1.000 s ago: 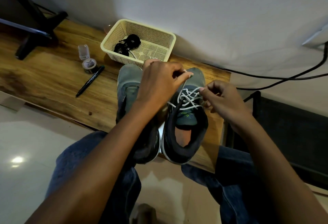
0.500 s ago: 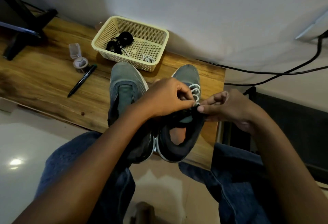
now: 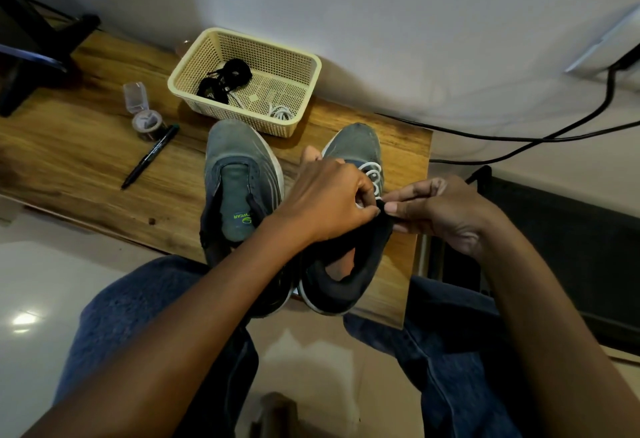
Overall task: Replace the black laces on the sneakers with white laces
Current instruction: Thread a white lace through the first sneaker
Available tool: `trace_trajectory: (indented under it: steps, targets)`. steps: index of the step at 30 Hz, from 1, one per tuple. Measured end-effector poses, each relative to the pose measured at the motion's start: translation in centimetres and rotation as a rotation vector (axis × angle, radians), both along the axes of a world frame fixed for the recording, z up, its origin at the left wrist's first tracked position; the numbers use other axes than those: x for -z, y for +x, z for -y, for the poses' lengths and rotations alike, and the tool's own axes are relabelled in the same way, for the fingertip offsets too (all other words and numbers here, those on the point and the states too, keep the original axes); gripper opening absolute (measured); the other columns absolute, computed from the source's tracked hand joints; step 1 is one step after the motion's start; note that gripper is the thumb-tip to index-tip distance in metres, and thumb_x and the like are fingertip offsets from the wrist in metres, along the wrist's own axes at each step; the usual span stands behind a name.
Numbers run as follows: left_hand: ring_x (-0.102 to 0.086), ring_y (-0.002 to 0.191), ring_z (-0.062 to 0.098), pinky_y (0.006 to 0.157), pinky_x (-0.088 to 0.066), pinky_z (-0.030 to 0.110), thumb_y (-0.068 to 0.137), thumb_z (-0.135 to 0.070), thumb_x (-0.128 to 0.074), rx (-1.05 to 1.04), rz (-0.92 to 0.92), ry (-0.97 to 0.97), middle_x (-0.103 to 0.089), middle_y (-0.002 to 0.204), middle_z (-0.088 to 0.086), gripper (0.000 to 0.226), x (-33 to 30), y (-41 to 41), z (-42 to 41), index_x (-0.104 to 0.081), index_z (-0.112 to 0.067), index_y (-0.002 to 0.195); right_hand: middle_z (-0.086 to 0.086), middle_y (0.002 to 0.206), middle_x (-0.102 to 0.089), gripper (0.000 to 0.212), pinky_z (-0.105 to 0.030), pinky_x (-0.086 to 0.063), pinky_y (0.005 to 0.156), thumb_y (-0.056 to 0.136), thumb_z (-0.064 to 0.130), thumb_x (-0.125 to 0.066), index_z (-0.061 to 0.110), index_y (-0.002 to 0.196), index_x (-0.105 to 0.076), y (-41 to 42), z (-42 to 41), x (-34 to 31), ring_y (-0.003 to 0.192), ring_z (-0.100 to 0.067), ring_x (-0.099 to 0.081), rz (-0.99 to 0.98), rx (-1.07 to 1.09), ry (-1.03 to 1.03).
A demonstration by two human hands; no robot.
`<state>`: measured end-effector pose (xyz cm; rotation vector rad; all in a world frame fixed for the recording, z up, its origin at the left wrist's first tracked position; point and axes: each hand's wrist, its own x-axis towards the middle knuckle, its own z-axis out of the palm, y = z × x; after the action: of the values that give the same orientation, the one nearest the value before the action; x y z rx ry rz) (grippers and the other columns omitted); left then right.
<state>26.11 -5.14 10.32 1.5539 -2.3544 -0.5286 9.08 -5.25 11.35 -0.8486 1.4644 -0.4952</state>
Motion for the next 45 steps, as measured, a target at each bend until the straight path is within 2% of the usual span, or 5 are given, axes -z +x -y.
trace_trajectory:
  steps: [13, 21, 32, 38, 45]
  targets:
    - [-0.035, 0.075, 0.003, 0.075, -0.014, 0.029, 0.085, -0.048, -0.065, 0.008, 0.0, 0.006, -0.071, 0.087, -0.013, 0.017, 0.0, 0.0, 0.0, -0.073, -0.034, 0.09, -0.012, 0.073, -0.071, 0.01, -0.021, -0.057, 0.052, 0.072, -0.005, -0.075, -0.002, 0.081, -0.069, 0.4, -0.2, -0.3, 0.057, -0.014, -0.068, -0.071, 0.101, -0.044]
    - [-0.055, 0.082, 0.003, 0.08, -0.018, 0.03, 0.077, -0.051, -0.072, -0.075, -0.058, 0.047, -0.068, 0.075, -0.016, 0.019, -0.1, -0.3, -0.1, -0.073, -0.033, 0.079, -0.015, 0.074, -0.068, 0.017, -0.019, -0.055, 0.048, 0.069, -0.005, -0.078, -0.005, 0.081, -0.066, 0.6, -0.2, -0.5, 0.05, -0.011, -0.065, -0.127, 0.12, -0.116]
    - [-0.045, 0.105, 0.002, 0.076, -0.015, 0.032, 0.089, -0.04, -0.061, -0.004, -0.004, 0.153, -0.053, 0.08, -0.021, 0.01, 0.4, 0.0, 0.0, -0.068, -0.04, 0.096, -0.013, 0.069, -0.067, 0.017, -0.02, -0.056, 0.051, 0.072, -0.006, -0.076, -0.008, 0.084, -0.064, 0.6, -0.3, -0.7, 0.05, -0.009, -0.064, -0.148, 0.071, -0.123]
    - [-0.046, 0.08, -0.001, 0.081, -0.016, 0.031, 0.087, -0.041, -0.064, -0.072, -0.025, 0.066, -0.069, 0.083, -0.016, 0.008, 0.4, -0.1, -0.1, -0.071, -0.037, 0.089, -0.014, 0.07, -0.066, 0.014, -0.02, -0.057, 0.051, 0.072, -0.005, -0.075, -0.006, 0.081, -0.064, 0.7, -0.1, -0.9, 0.05, -0.01, -0.064, -0.13, 0.052, -0.111]
    - [-0.059, 0.081, 0.001, 0.085, -0.015, 0.03, 0.085, -0.043, -0.064, -0.146, -0.043, 0.052, -0.07, 0.074, -0.014, 0.015, 0.5, -0.6, -0.5, -0.071, -0.032, 0.076, -0.01, 0.065, -0.069, 0.011, -0.021, -0.057, 0.054, 0.075, -0.005, -0.072, 0.001, 0.08, -0.064, 0.1, -0.3, -1.2, 0.058, -0.013, -0.067, -0.061, 0.013, -0.096]
